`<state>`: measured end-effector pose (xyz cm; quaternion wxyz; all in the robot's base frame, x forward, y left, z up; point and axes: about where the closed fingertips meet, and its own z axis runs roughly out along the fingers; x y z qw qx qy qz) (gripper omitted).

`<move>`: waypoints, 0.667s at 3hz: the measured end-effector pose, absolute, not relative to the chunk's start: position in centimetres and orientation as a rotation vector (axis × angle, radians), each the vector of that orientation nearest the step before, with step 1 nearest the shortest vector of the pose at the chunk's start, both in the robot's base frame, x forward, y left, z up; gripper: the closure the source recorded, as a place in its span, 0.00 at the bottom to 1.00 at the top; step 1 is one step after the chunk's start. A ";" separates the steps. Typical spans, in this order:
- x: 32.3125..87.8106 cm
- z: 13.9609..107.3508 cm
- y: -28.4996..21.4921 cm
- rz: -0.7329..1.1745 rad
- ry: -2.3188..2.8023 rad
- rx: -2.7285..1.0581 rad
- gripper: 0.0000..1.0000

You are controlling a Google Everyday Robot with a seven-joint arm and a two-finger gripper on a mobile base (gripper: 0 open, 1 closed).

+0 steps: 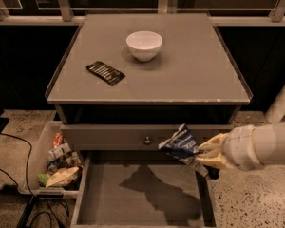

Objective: Place blue chip bag into middle drawer

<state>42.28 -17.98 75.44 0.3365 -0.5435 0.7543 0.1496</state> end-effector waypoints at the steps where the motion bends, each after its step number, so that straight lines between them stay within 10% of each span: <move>1: 42.8 70.4 -14.8 0.467 1.932 -1.401 1.00; 2: 43.8 65.5 -12.9 0.499 1.889 -1.383 1.00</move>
Offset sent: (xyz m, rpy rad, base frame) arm 0.0235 0.0692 -0.1486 0.1494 -0.0295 0.0549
